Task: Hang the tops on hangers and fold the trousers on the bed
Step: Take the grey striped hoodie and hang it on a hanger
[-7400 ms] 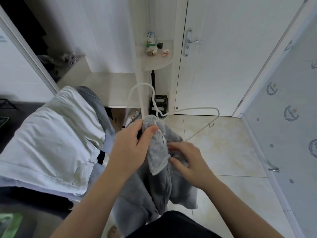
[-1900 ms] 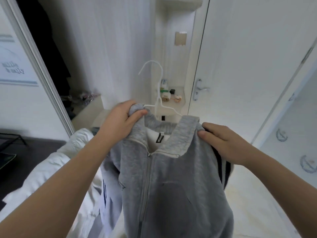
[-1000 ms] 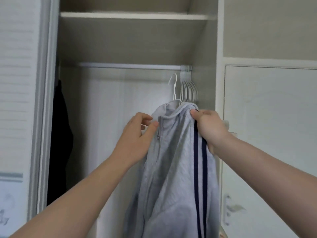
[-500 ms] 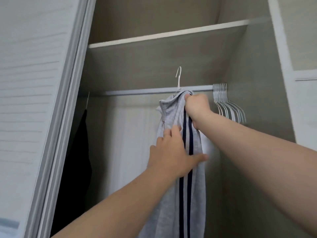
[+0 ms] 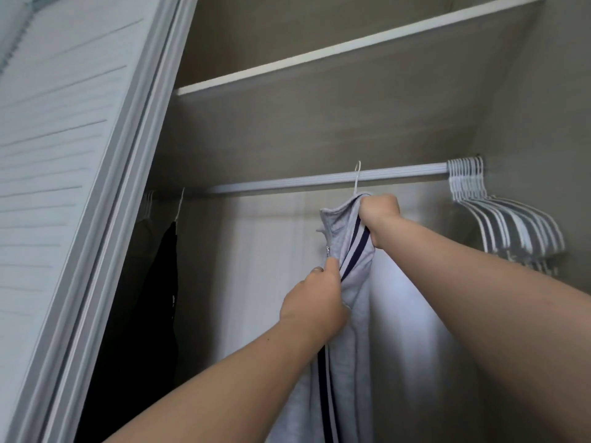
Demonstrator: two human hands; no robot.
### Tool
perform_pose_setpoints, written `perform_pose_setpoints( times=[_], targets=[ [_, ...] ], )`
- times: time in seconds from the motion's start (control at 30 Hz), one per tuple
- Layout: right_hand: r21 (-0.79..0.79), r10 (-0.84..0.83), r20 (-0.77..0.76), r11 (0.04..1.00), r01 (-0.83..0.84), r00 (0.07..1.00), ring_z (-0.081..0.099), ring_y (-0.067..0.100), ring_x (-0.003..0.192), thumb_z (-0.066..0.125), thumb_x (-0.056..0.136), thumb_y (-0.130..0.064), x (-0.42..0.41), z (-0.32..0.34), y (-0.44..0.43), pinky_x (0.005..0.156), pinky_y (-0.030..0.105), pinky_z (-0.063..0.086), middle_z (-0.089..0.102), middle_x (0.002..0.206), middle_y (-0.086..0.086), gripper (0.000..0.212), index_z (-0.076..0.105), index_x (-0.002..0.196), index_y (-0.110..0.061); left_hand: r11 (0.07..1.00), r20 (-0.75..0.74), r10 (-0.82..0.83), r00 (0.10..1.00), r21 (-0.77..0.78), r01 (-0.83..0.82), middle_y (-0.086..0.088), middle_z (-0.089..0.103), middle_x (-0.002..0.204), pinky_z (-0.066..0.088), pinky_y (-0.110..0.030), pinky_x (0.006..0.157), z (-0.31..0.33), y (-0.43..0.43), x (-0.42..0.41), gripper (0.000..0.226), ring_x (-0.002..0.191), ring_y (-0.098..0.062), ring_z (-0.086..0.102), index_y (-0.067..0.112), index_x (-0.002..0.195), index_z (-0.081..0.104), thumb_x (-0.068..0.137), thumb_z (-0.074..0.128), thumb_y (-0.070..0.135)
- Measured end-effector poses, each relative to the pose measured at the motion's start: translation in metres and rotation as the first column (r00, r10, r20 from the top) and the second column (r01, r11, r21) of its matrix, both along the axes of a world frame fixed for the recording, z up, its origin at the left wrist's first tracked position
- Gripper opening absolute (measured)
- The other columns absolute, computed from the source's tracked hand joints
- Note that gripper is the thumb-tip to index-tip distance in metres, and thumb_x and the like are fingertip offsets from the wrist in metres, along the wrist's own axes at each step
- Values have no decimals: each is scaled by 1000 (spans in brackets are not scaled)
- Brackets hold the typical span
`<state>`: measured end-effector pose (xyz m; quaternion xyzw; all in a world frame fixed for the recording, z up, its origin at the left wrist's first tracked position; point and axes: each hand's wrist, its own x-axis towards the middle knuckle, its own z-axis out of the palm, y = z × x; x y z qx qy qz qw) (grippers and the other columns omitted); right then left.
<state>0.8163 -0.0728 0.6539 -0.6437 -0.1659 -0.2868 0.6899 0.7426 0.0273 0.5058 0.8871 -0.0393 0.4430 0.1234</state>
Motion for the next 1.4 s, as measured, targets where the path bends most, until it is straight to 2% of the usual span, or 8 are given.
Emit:
perform_pose_setpoints(
  times=[0.13,0.3,0.37,0.47,0.57,0.77,1.07,1.4],
  targets=[
    [-42,49,-52,998,-51,997,51,24,73,49,92,-5,17,-14,13,62,31,39,54,79,12,12,51,81,-9,1000,-30,16,999,26,-15,-3,50,99,39,-36,69,-11,19,9,34,84,-33,52,20,105,31,89,61,18],
    [-172,86,-28,981,-90,996,61,29,75,56,94,-9,7,-27,24,63,32,47,62,90,17,7,58,99,-6,999,-37,22,999,39,-21,-1,46,92,38,-36,67,-23,39,4,29,78,-31,48,21,97,28,88,55,13],
    [-265,122,-54,955,-132,991,62,26,66,62,89,-6,-7,-33,24,55,29,53,62,82,15,8,57,95,-7,1000,-58,18,998,17,-17,-2,46,93,38,-36,68,-26,48,-5,28,79,-30,48,19,97,30,86,54,11],
    [-527,74,-65,844,-97,995,61,23,50,65,86,-9,-32,-47,27,47,33,58,62,72,13,9,56,85,-7,999,-91,19,996,-28,-22,-1,46,92,36,-35,67,-37,64,-26,26,76,-30,46,20,96,30,83,51,10],
    [-738,-142,153,642,209,978,70,36,71,64,87,-18,-53,-59,37,65,46,63,66,81,19,18,56,86,-3,997,-145,69,987,-19,-73,1,43,90,35,-35,66,-54,82,-48,24,73,-29,43,21,96,29,83,48,12],
    [-720,-160,216,640,267,963,64,34,87,54,96,-15,-60,-60,64,82,40,58,61,85,15,26,49,71,-8,989,-158,139,978,-22,-144,-1,51,96,49,-42,73,-65,119,-85,24,89,-38,60,24,100,33,84,47,13],
    [-627,62,297,765,146,953,51,26,71,54,93,-11,-17,-80,119,52,30,34,53,70,9,22,51,72,-4,954,-243,298,923,46,-296,1,53,96,56,-48,75,-64,162,-95,26,84,-30,61,23,105,41,83,46,8],
    [-631,312,353,775,-21,882,48,15,57,53,94,-13,43,-86,230,47,28,28,51,63,2,30,45,65,-18,862,-320,504,802,121,-493,-3,56,113,58,-41,80,-56,201,-63,46,93,-26,62,24,133,38,92,53,7]
  ],
)
